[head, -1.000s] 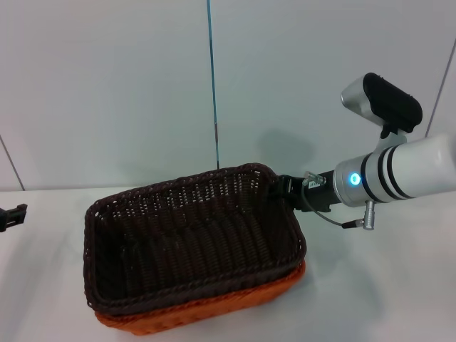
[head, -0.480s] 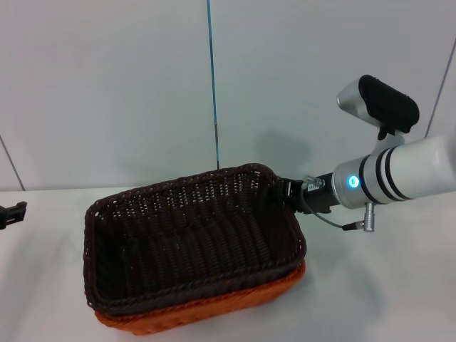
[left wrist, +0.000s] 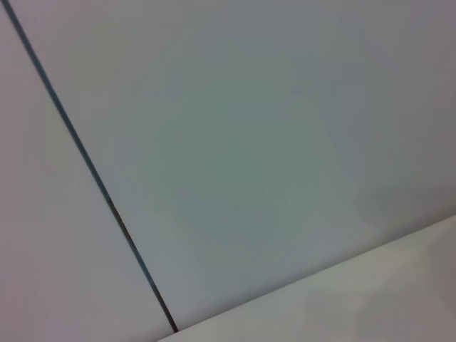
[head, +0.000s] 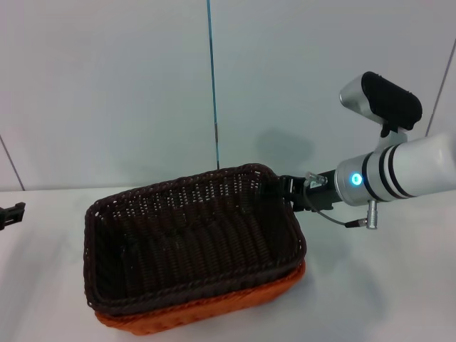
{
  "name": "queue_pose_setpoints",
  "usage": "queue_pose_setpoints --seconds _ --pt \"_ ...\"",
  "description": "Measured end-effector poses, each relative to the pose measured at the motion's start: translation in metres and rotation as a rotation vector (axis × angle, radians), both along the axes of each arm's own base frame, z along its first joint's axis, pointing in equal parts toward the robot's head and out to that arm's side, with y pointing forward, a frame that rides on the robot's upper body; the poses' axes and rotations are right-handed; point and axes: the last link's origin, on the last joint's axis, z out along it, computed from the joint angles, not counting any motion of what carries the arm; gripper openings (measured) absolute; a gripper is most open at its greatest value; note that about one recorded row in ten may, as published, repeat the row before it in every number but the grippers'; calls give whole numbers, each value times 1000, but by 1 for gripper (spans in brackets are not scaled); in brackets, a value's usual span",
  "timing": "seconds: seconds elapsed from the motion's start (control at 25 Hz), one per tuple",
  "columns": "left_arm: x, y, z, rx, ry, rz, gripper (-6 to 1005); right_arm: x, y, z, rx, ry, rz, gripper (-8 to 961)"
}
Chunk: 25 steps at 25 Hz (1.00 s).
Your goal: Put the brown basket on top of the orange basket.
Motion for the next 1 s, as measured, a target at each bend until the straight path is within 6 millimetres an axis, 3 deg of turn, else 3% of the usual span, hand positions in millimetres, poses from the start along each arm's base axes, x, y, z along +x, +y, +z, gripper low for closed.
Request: queue_pose_setpoints --seconds 0.12,1.0 --pt "0 0 0 0 0 1 721 0 0 3 1 5 4 884" --pt "1 1 2 7 1 -3 721 -27 3 39 87 34 116 880"
